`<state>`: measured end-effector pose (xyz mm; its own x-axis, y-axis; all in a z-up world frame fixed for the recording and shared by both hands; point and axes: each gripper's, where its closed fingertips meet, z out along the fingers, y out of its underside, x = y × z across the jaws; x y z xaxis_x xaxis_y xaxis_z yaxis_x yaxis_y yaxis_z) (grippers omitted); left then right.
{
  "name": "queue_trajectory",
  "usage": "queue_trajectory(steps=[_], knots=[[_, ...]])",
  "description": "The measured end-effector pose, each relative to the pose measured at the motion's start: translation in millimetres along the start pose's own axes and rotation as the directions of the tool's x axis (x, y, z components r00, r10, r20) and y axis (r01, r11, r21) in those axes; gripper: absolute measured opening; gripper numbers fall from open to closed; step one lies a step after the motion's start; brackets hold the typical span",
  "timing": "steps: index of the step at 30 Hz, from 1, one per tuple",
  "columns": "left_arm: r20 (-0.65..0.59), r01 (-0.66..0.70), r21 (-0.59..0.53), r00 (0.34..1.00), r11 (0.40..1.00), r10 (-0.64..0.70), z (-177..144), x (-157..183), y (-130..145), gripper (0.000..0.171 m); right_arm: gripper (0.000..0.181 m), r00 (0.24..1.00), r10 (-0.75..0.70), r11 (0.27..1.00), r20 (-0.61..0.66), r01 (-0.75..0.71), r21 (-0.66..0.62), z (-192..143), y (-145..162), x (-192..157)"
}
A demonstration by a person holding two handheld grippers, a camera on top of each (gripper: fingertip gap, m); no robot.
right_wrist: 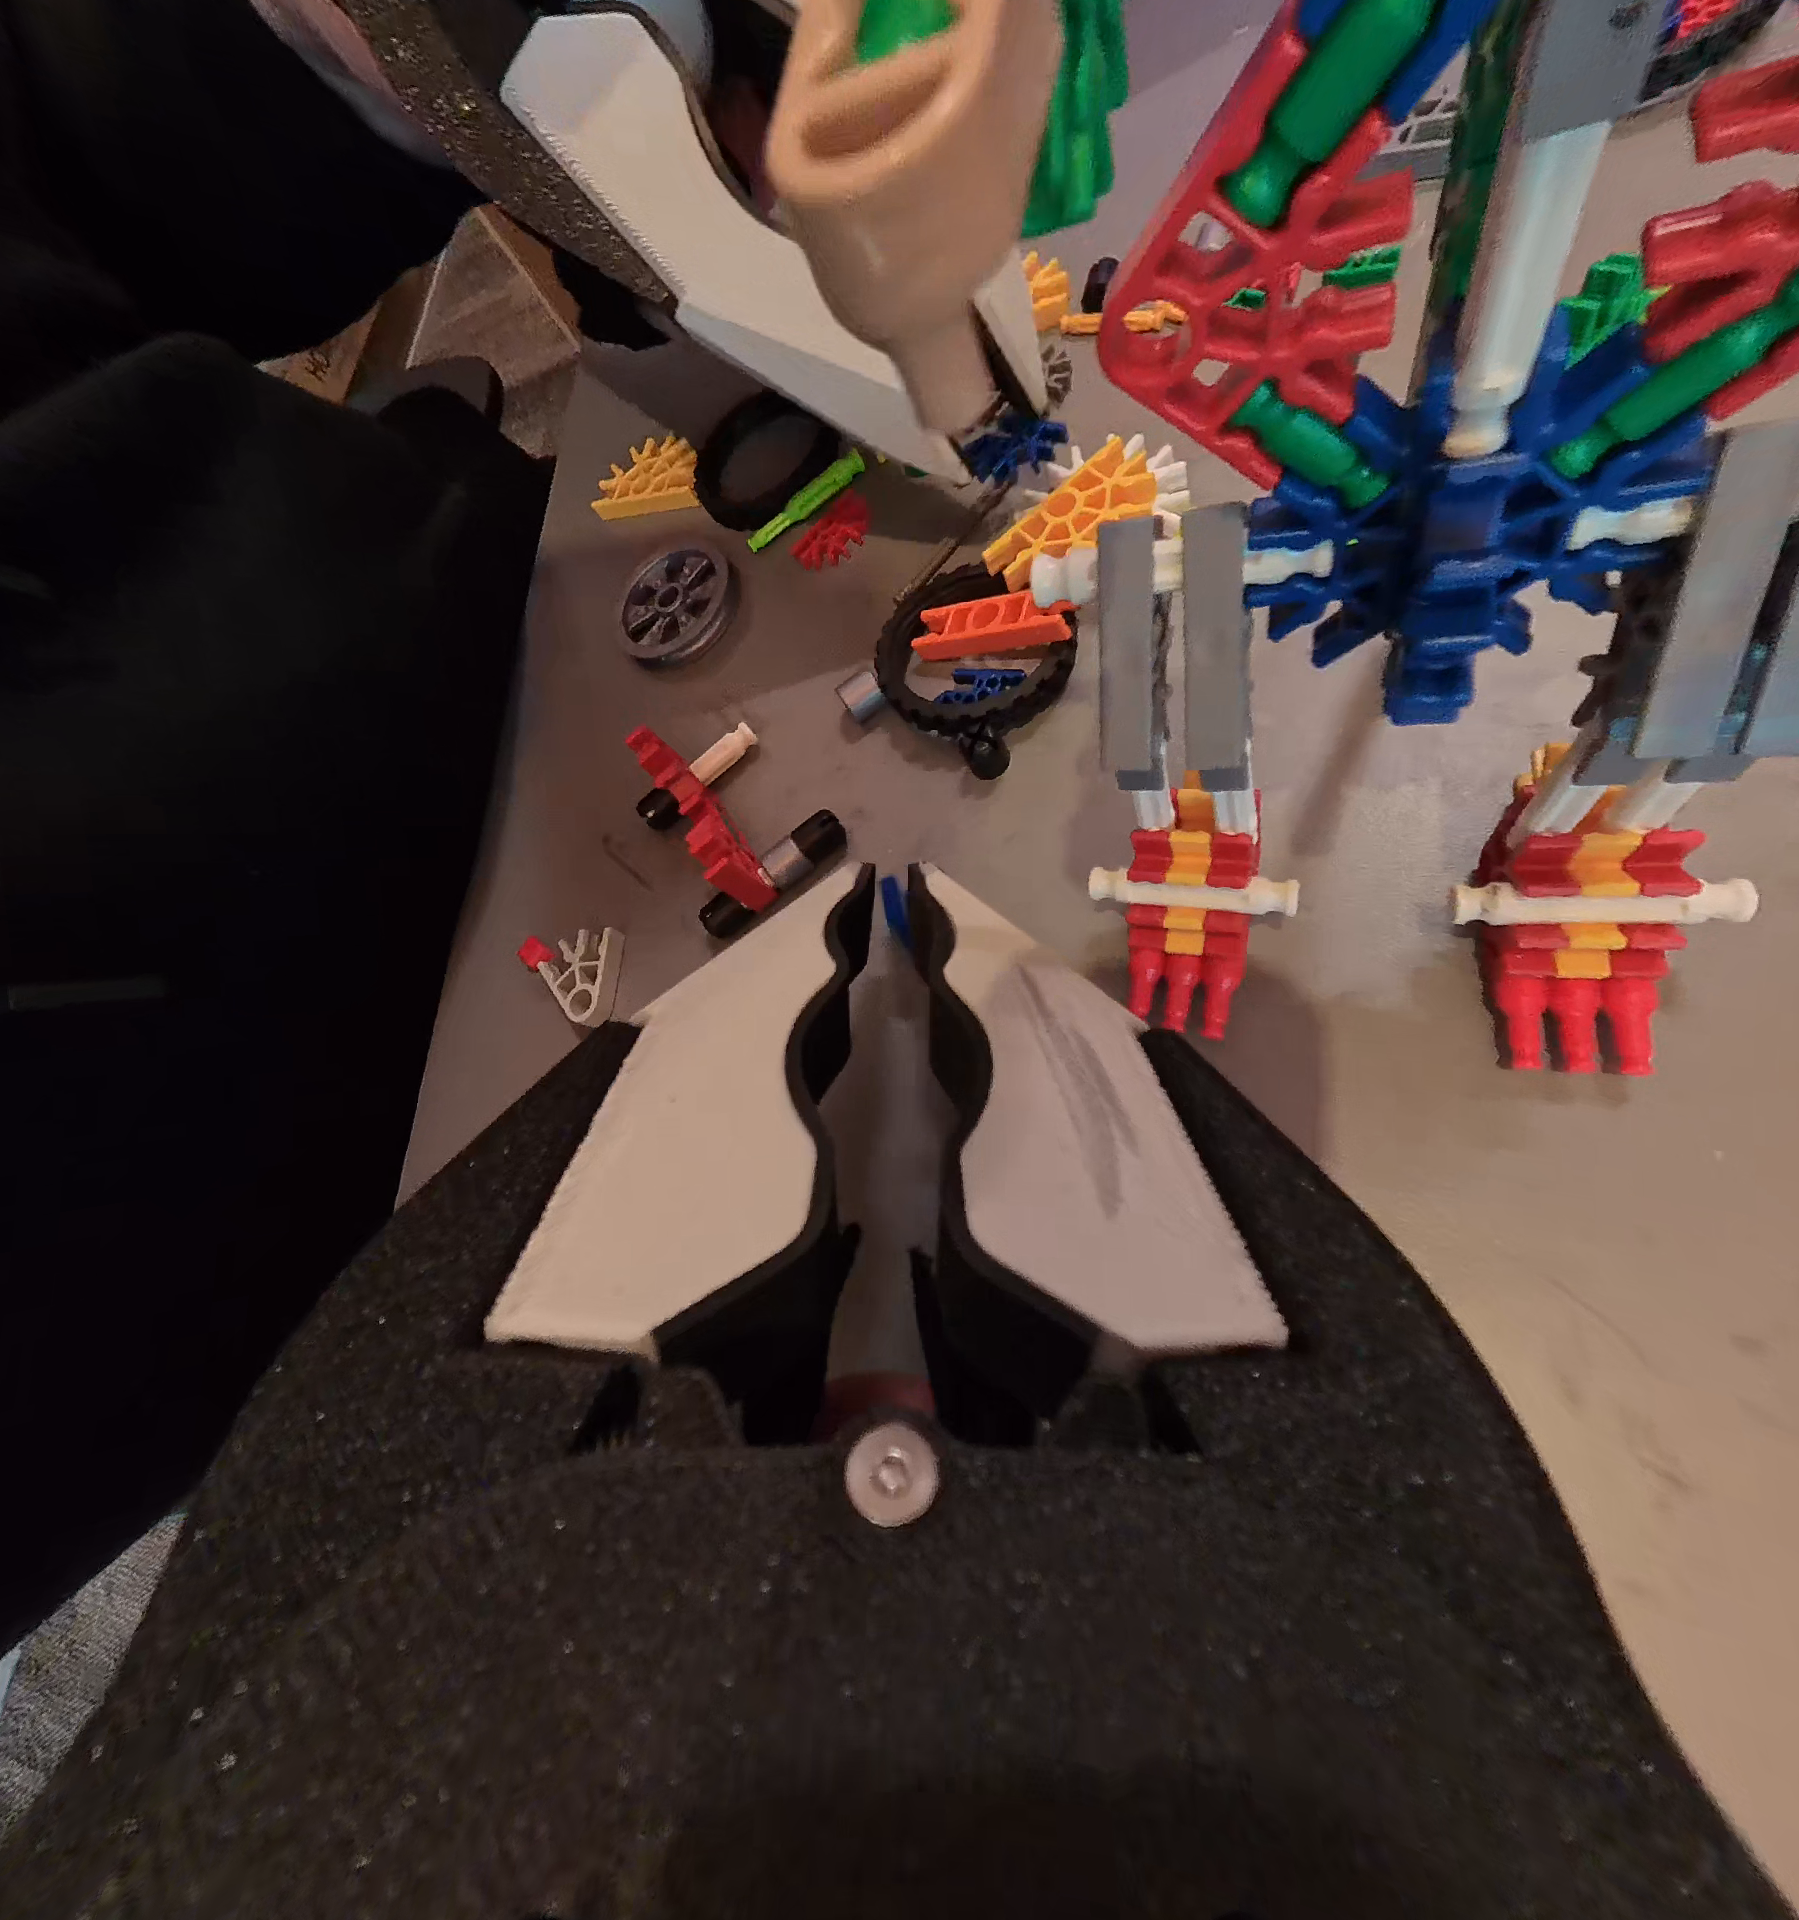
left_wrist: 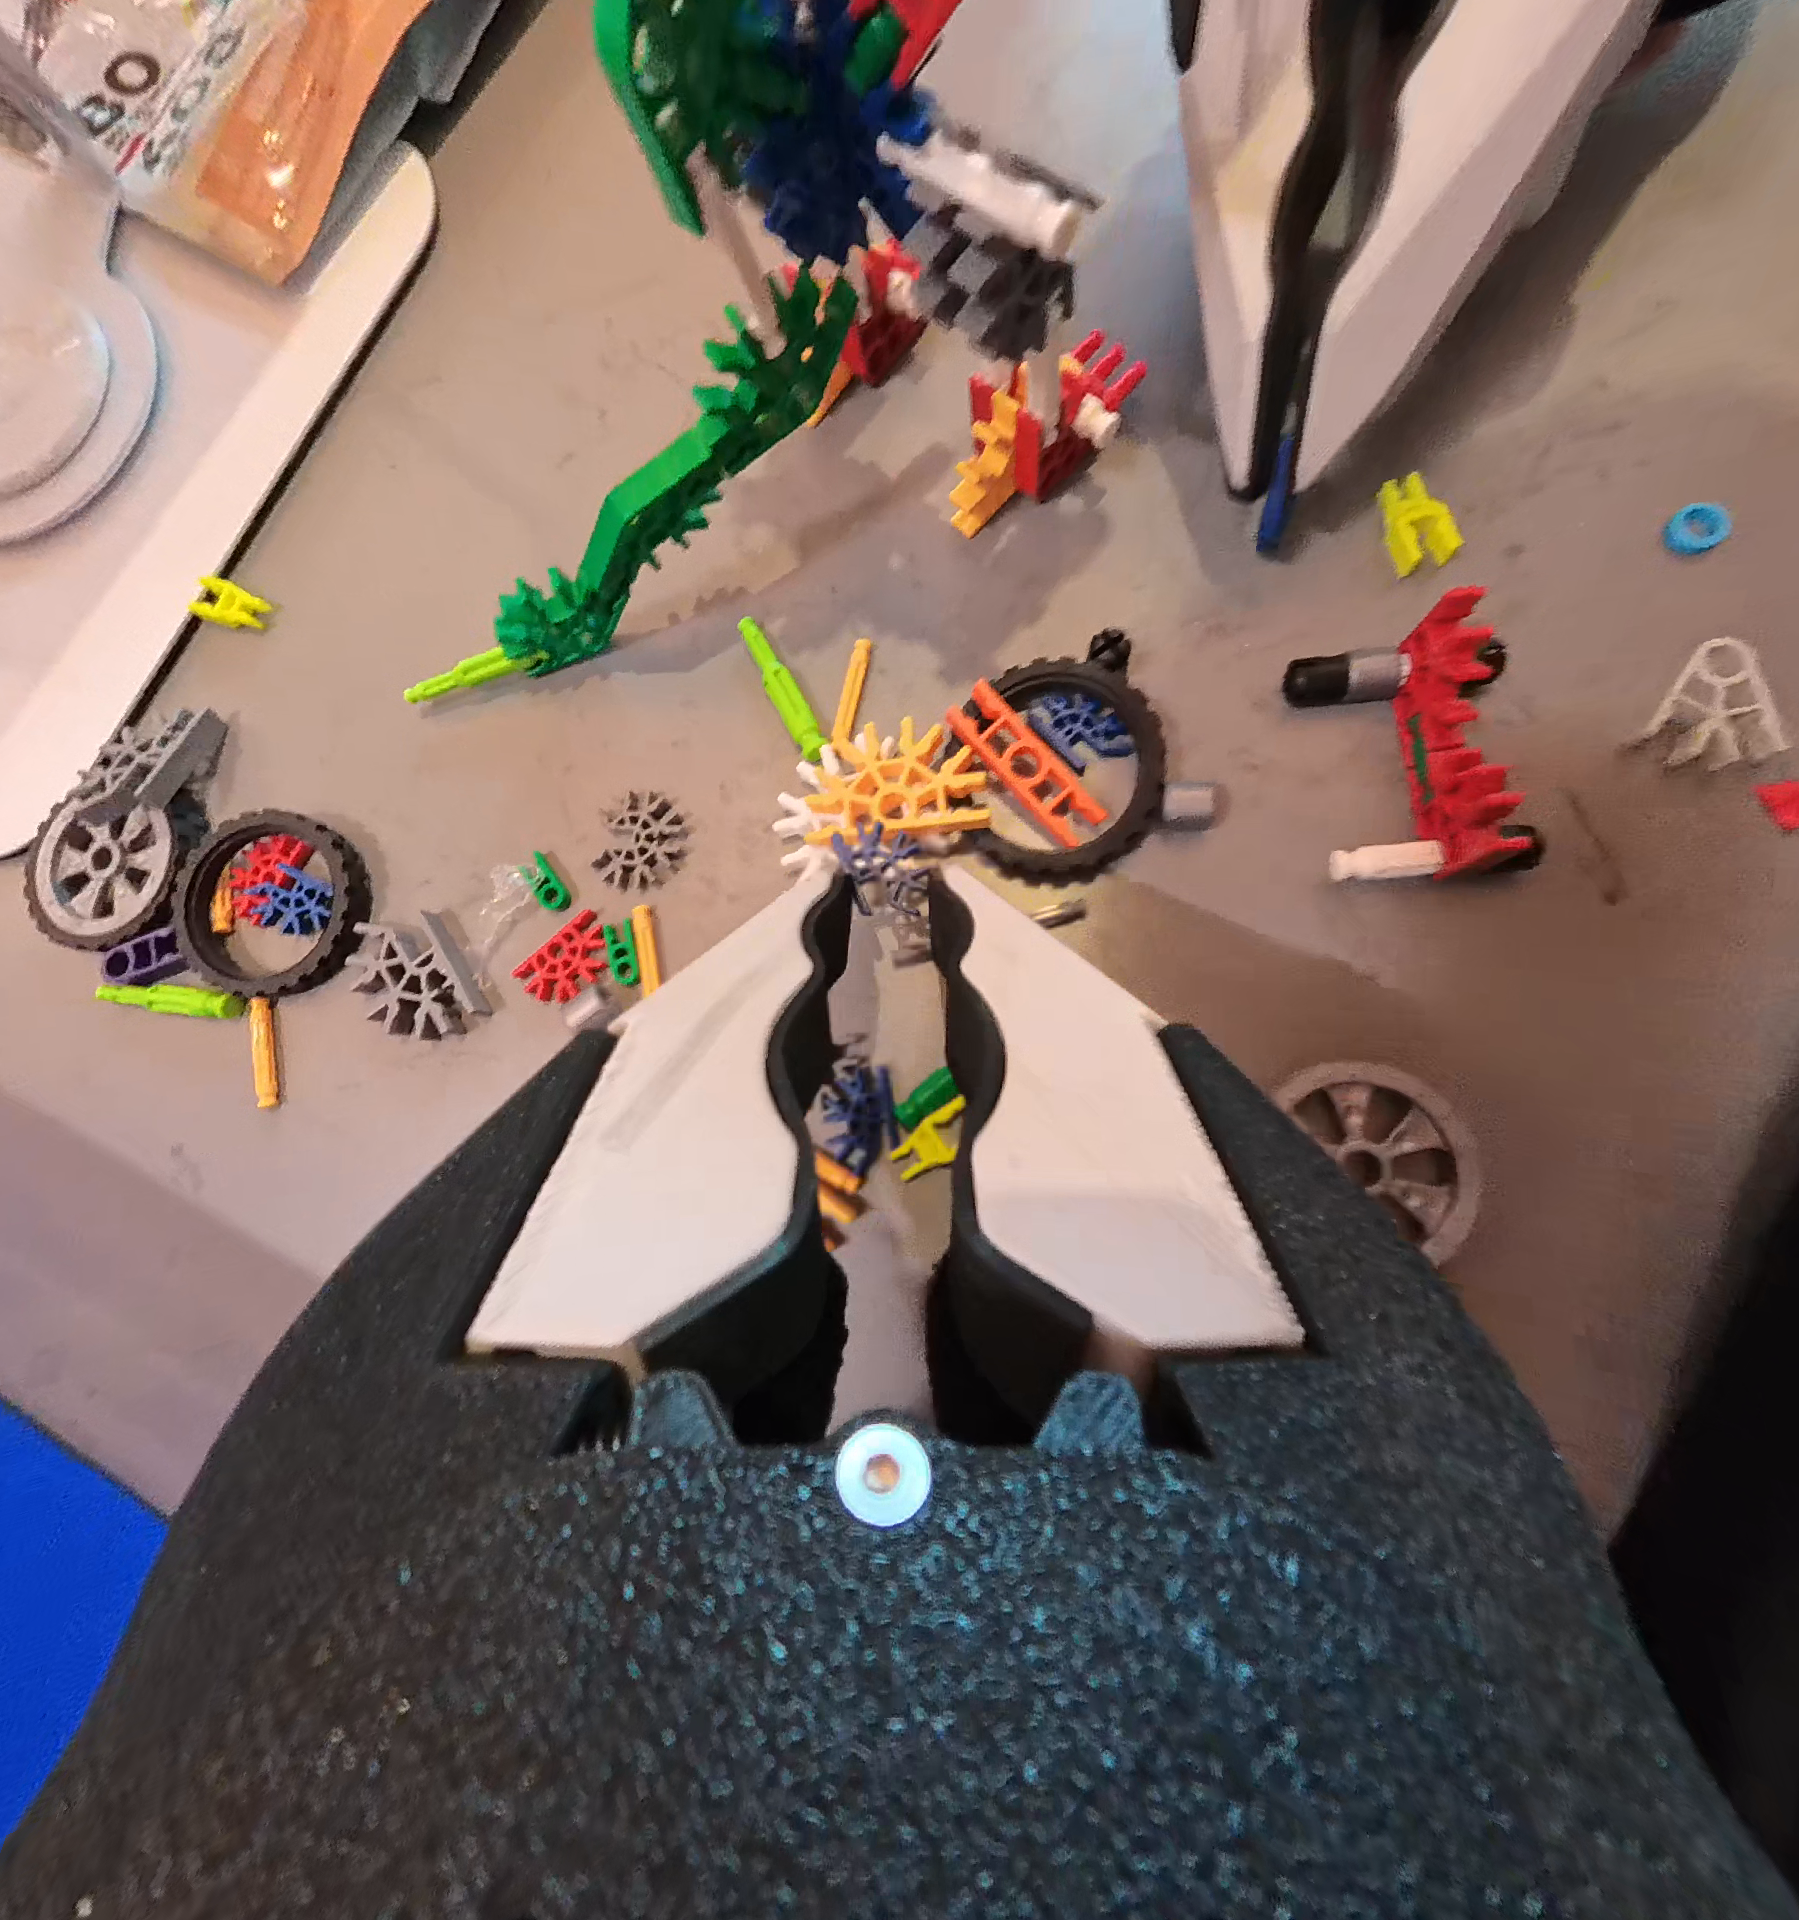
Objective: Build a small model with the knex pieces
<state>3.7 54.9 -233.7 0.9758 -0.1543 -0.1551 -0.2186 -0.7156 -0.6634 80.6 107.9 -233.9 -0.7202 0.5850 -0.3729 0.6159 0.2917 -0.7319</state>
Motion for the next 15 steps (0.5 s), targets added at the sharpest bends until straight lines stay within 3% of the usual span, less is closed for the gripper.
queue_trajectory(steps=[9,15], knots=[[-0.121,-0.051,0.031,0.991,0.998,0.055,15,45,-21,0.012,0.008,1.000,-0.019,1.000,0.001,0.019,-0.024,0,4,-1],[-0.139,-0.110,0.035,0.984,0.993,0.114,27,60,-32,0.012,0.008,1.000,-0.029,0.999,-0.002,0.029,-0.033,-2,6,0]])
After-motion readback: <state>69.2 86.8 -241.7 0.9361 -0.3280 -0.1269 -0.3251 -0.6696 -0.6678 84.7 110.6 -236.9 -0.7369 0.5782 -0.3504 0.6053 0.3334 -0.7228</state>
